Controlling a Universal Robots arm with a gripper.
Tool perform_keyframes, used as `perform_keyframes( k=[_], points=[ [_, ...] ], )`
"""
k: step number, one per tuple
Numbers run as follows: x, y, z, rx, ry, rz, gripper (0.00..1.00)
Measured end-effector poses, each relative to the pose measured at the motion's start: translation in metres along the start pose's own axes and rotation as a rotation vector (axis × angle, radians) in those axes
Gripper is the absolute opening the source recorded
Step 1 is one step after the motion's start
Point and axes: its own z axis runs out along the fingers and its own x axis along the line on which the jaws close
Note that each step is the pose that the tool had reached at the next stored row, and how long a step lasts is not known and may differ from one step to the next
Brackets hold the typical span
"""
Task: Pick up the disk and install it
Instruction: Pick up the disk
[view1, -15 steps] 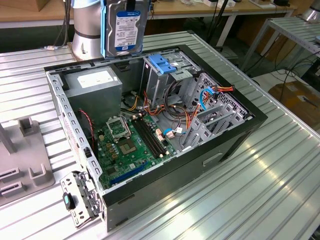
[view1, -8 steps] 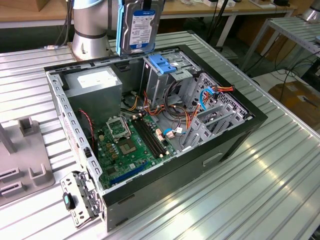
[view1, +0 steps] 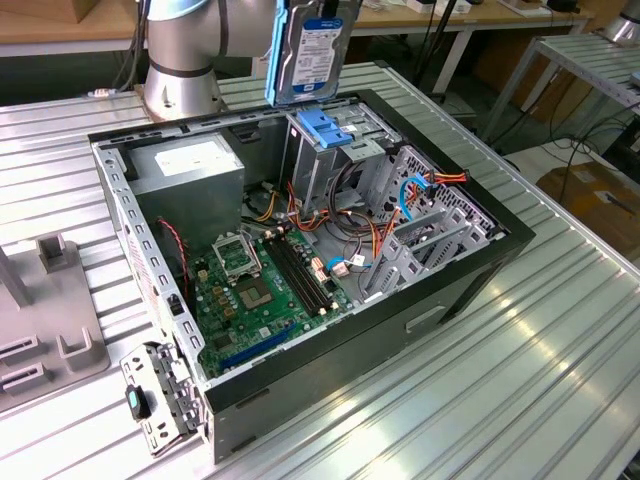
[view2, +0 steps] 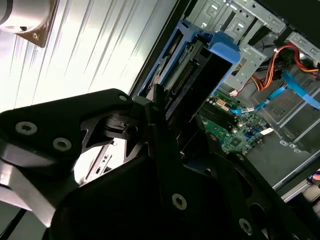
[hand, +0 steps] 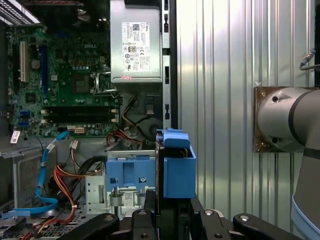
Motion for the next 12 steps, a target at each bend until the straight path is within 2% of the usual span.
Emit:
perform_keyframes(
  k=[4,7,9,12],
  points=[
    [-0.0002,-0.0167,0.0,0.0,-0.0001,0.0,0.35],
    [-0.0005,-0.0343,-0.0001,0.0,0.0,0.0,0.35],
    [-0.0006,-0.0385,0.0,0.0,-0.0002,0.0,0.35],
    [-0.0006,-0.0388,-0.0001,0.0,0.0001,0.0,0.35]
  ],
)
